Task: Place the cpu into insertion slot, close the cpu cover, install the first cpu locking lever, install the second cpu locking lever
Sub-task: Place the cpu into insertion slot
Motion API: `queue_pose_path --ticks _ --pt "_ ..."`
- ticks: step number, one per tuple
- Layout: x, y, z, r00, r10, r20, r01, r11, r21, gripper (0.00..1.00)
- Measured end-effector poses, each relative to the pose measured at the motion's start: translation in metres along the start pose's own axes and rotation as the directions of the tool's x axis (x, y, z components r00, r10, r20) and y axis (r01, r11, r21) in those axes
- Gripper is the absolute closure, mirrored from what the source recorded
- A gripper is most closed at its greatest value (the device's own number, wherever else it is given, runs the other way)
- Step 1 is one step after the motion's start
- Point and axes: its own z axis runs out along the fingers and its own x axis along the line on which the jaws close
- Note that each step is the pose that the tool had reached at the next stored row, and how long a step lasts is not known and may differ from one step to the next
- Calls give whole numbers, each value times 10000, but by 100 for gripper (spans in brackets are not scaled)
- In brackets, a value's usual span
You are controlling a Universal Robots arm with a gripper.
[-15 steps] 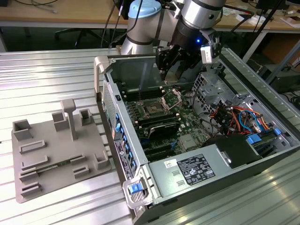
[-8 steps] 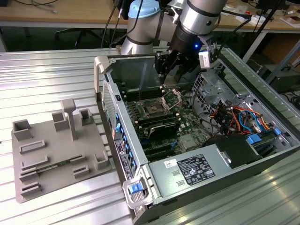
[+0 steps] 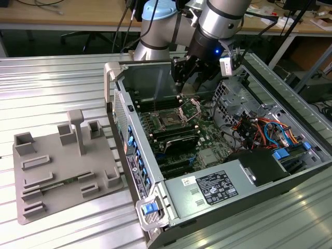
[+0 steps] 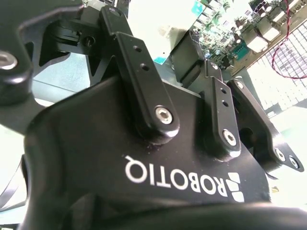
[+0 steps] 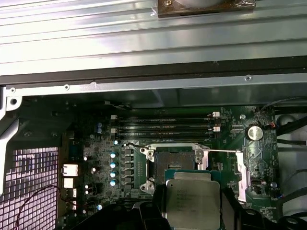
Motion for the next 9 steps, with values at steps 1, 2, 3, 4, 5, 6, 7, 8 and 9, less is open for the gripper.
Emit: queue_pose_path --ticks 1,2,3,4,5,6,7,8,9 --pt "0 0 2 10000 0 0 0 10000 0 45" --pt "-1 -3 32 10000 0 0 0 10000 1 45" --pt "-1 -6 67 10000 0 0 0 10000 0 45" --pt "-1 -6 68 10000 0 0 0 10000 0 45" --pt "-1 -6 68 10000 -1 0 1 10000 0 45" --pt "-2 -6 71 10000 -1 0 1 10000 1 45" --pt "-1 -7 76 10000 0 0 0 10000 0 45" --pt "-2 -7 81 10000 0 0 0 10000 0 45" --pt "-2 -8 85 10000 -1 0 1 10000 1 45"
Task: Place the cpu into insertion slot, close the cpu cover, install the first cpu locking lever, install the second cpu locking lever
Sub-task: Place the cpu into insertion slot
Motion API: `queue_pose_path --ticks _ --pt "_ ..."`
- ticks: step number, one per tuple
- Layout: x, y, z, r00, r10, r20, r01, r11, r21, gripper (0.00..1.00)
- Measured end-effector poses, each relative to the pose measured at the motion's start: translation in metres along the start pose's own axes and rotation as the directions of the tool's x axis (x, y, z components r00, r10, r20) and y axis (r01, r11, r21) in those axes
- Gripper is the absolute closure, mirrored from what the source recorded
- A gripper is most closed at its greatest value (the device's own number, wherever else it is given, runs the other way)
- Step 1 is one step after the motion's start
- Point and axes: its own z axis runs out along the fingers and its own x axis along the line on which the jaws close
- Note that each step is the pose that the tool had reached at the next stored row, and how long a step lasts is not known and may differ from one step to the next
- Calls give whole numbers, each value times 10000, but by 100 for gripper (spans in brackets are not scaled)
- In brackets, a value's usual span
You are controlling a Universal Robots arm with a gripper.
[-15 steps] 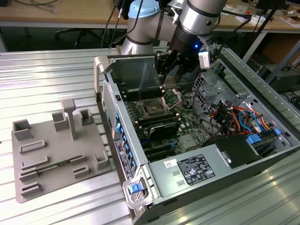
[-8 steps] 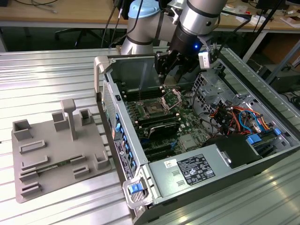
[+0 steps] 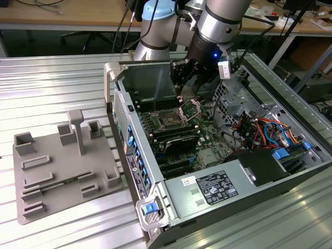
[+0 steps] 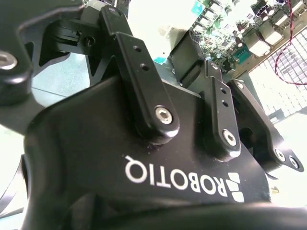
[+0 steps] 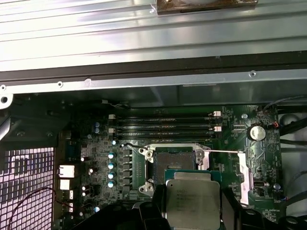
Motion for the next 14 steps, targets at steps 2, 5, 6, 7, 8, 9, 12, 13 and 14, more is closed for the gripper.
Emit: queue_pose_path --ticks 2,5,6,7,8,9,12,13,14 --pt "-1 -4 48 10000 0 0 0 10000 0 45" --pt "-2 -9 102 10000 0 0 0 10000 -1 45" --pt "-2 -9 105 10000 0 0 0 10000 -1 45" --pt "-2 -10 108 10000 0 1 0 10000 -1 45" --pt "-2 -10 110 10000 0 0 0 10000 -1 45" --pt "-2 -10 113 10000 0 0 0 10000 -1 45" --pt "-2 -11 119 10000 0 0 0 10000 0 45" --pt "-2 -11 121 10000 0 0 0 10000 0 45" --pt "-2 -11 122 10000 0 0 0 10000 0 45"
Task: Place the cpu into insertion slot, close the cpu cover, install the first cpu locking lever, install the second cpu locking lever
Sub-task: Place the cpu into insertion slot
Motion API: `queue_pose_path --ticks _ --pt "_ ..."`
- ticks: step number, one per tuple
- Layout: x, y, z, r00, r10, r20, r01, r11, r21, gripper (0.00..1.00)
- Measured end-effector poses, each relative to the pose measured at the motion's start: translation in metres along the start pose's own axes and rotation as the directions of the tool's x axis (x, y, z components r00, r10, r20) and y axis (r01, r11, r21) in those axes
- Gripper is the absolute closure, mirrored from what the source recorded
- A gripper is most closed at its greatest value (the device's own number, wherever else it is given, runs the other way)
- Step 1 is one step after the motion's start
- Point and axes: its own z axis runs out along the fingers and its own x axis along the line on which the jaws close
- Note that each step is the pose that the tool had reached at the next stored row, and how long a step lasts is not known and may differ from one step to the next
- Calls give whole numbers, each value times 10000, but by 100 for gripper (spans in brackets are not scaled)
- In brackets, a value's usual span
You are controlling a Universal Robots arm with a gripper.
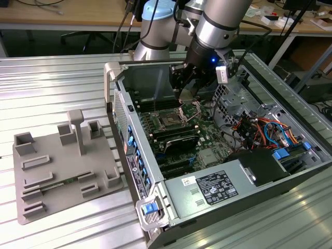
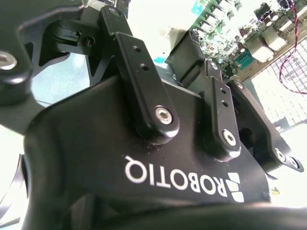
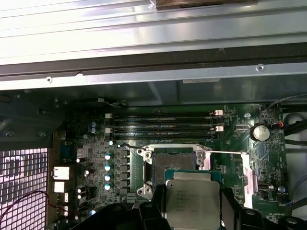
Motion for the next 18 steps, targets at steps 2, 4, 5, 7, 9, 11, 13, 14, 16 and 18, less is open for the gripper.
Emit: queue_pose_path --ticks 2,4,5,7,9,11,13,14,16,18 --pt "0 0 3 10000 0 0 0 10000 0 45" --pt "0 0 6 10000 0 0 0 10000 0 45" --pt "0 -1 7 10000 0 0 0 10000 0 45" --pt "0 -1 11 10000 0 0 0 10000 0 45" --pt "0 -1 14 10000 0 0 0 10000 0 45" --pt "0 -2 18 10000 0 0 0 10000 0 45" --pt "-1 -2 22 10000 0 0 0 10000 0 45" --pt "-1 -2 26 10000 -1 0 1 10000 0 45" --pt "-1 -3 29 10000 0 0 0 10000 0 45" --pt "-1 -3 34 10000 0 0 0 10000 0 45"
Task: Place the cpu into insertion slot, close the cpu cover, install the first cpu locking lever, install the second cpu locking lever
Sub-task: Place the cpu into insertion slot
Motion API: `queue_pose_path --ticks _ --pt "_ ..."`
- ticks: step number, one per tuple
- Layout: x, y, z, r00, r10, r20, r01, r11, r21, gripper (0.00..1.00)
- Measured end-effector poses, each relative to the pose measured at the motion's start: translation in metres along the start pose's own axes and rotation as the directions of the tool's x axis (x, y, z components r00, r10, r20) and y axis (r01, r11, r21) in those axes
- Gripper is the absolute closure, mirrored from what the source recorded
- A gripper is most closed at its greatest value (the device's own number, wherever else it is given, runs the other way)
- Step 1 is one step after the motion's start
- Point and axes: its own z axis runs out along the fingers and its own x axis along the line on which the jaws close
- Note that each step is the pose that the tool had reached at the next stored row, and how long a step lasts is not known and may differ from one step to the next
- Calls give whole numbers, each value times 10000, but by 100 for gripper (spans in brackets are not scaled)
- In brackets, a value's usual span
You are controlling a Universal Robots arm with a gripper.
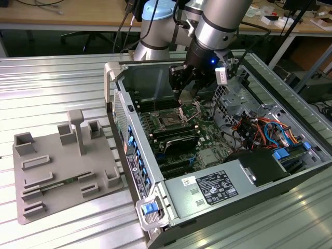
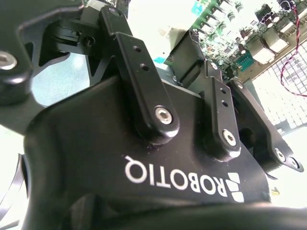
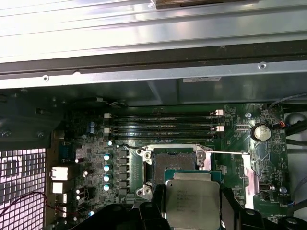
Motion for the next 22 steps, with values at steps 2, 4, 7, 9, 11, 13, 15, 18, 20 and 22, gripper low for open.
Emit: queue_pose_path --ticks 2,4,7,9,11,13,15,18,20,22 --pt "0 0 3 10000 0 0 0 10000 0 45" --pt "0 -1 6 10000 0 0 0 10000 0 45" --pt "0 -1 9 10000 0 0 0 10000 0 45" --pt "0 -1 14 10000 0 0 0 10000 0 45" --pt "0 -1 16 10000 0 0 0 10000 0 45" --pt "0 -2 18 10000 1 0 -1 10000 1 45" --pt "0 -2 21 10000 0 0 0 10000 0 45" --pt "0 -2 24 10000 0 0 0 10000 0 45" --pt "-1 -2 26 10000 0 1 0 10000 0 45" --pt "-1 -3 30 10000 0 0 0 10000 0 45"
